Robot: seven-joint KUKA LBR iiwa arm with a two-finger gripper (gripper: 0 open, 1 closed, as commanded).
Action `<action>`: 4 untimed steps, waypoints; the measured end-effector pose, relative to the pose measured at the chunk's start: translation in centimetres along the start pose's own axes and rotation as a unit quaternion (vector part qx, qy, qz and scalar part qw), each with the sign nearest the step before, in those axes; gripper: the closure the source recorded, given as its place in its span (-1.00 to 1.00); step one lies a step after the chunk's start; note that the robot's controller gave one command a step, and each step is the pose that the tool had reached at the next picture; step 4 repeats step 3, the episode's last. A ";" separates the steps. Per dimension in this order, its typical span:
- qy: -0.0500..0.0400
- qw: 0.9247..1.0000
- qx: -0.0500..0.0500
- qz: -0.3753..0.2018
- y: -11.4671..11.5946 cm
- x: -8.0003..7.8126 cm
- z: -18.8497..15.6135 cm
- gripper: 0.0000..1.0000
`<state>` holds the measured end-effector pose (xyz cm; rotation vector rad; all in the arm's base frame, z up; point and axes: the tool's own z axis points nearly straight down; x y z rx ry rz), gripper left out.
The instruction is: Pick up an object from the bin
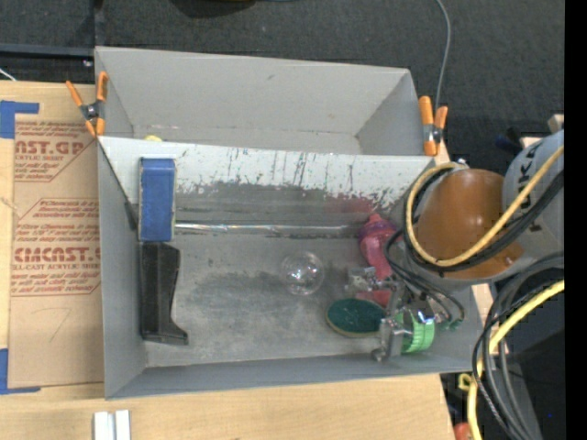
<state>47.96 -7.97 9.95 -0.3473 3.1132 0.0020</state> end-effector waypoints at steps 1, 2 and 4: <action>-0.007 0.989 -0.003 -0.146 -5.5 0.2 2.7 -1.00; -0.001 0.995 -0.001 -0.100 -0.6 0.2 3.0 1.00; -0.001 0.995 -0.001 -0.100 -0.6 0.2 3.0 1.00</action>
Offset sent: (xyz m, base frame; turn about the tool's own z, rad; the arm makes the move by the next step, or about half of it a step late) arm -0.0007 -0.0084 -0.0295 -0.2002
